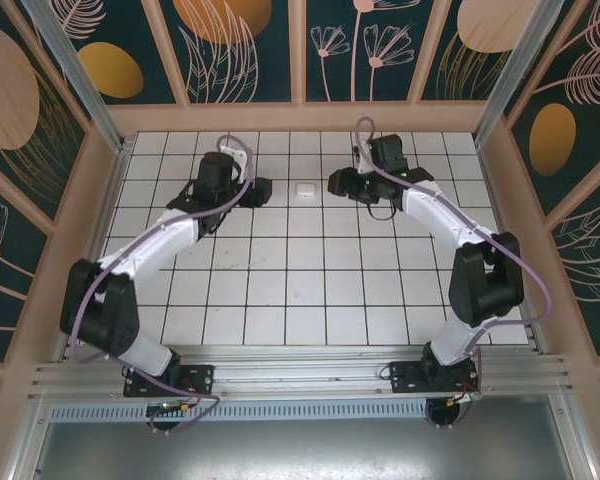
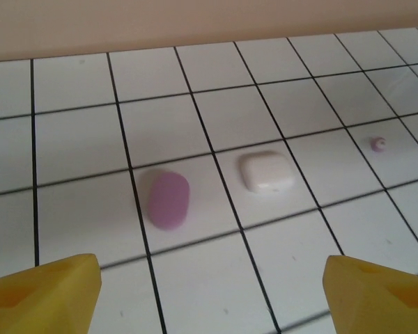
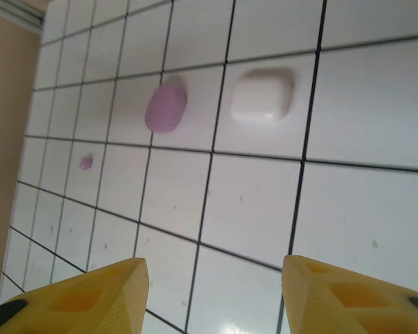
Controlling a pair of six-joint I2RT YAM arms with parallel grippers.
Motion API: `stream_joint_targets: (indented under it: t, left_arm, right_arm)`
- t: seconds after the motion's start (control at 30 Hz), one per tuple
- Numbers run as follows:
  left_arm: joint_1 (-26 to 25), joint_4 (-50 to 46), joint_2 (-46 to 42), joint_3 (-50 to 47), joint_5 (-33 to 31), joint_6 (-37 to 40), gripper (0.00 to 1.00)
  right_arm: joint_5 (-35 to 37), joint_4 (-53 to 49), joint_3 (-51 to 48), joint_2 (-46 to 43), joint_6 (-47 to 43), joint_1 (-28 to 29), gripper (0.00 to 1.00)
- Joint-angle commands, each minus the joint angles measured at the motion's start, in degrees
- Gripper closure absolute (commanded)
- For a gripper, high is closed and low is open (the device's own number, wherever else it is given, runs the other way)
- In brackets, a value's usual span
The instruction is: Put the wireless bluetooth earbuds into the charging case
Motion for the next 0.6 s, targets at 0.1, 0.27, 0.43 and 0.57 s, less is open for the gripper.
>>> stream_joint_targets:
  t: [0.1, 0.27, 0.43, 0.57]
  left_arm:
    - [3.18, -6.10, 13.53, 10.43, 5.19, 4.58, 0.17]
    - [4.04, -10.26, 24.32, 18.44, 6.98, 4.06, 0.19]
    - [4.11, -11.97, 30.74, 23.42, 7.47, 3.80, 0.20]
    - [4.09, -12.40, 33.17, 25.68, 7.10, 3.98, 0.23]
  right_arm:
    - [0.23, 6.43, -11.68, -9.85, 3.01, 0.54, 0.46]
    - [1.88, 8.39, -17.52, -14.73, 4.12, 0.45, 0.46]
    - [2.48, 9.89, -20.15, -15.31, 4.18, 0.02, 0.46]
    - [1.92, 11.04, -20.73, -14.33, 4.46, -0.29, 0.46]
